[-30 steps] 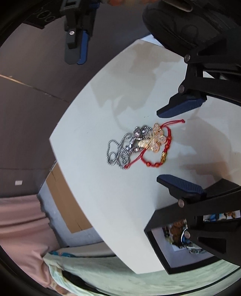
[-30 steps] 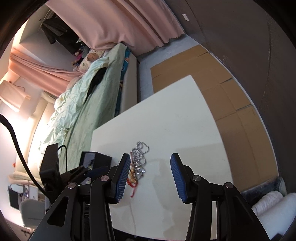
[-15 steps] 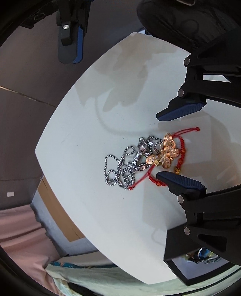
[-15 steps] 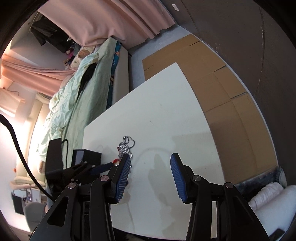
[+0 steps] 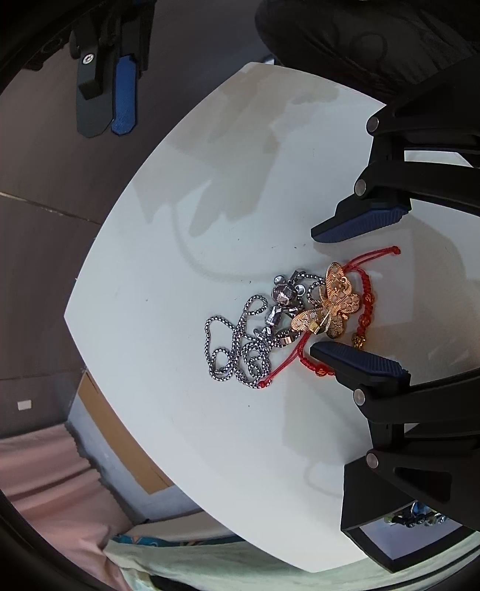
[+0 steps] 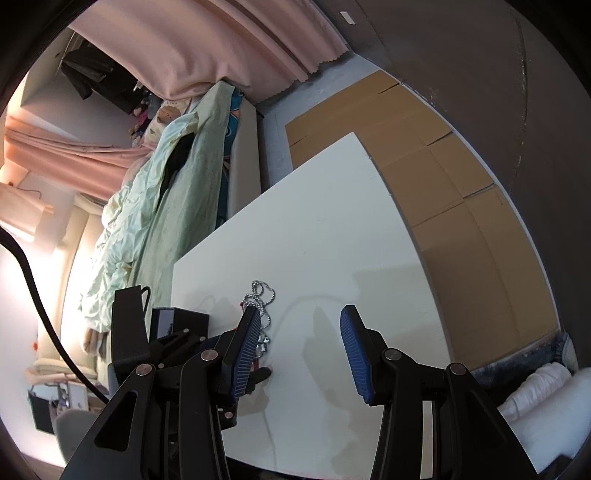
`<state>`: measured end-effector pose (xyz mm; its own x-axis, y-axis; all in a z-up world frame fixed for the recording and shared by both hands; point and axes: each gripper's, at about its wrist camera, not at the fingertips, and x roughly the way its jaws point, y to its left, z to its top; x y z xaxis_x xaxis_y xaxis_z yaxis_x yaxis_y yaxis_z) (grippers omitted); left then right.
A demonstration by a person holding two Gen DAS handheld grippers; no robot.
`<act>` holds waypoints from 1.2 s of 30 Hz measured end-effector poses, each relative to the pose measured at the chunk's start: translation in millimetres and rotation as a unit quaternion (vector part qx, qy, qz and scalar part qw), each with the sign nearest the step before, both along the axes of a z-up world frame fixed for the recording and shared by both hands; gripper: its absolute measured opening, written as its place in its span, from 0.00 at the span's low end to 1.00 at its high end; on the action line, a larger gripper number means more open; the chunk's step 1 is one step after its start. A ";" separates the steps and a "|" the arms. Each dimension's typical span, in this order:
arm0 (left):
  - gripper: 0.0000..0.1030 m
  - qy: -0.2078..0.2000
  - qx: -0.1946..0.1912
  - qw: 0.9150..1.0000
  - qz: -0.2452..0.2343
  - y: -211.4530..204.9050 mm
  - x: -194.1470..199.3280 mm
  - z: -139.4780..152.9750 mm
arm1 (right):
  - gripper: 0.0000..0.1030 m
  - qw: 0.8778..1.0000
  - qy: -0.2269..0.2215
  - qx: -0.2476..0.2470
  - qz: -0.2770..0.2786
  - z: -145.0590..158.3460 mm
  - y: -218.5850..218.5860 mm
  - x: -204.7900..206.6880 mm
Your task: Organize jewelry
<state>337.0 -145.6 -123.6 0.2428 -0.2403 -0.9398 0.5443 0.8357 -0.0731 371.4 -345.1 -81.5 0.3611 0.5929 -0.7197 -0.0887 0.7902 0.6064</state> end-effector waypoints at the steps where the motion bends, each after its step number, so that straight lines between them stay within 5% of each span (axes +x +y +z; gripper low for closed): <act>1: 0.45 -0.006 0.008 1.000 0.001 0.5 -0.8 0.2 | 0.45 1.000 -0.001 -0.001 0.001 0.1 -0.2 0.2; 6: 0.39 0.006 0.000 1.000 0.007 2.6 1.8 2.1 | 0.45 1.000 -0.001 0.000 0.001 0.2 1.6 0.4; 26: 0.37 -0.059 -0.036 0.992 0.101 75.2 0.9 67.5 | 0.45 0.999 0.013 -0.005 0.042 -6.5 66.6 17.8; 36: 0.37 -0.078 -0.041 0.986 0.144 116.8 -5.6 88.6 | 0.44 0.995 0.037 -0.056 0.078 -28.1 104.2 21.9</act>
<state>331.4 -28.8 -35.0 0.4519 -0.2141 -0.8660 0.2953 0.9519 -0.0813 393.3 -240.9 -109.6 0.2141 0.5525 -0.8056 -0.1745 0.8331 0.5250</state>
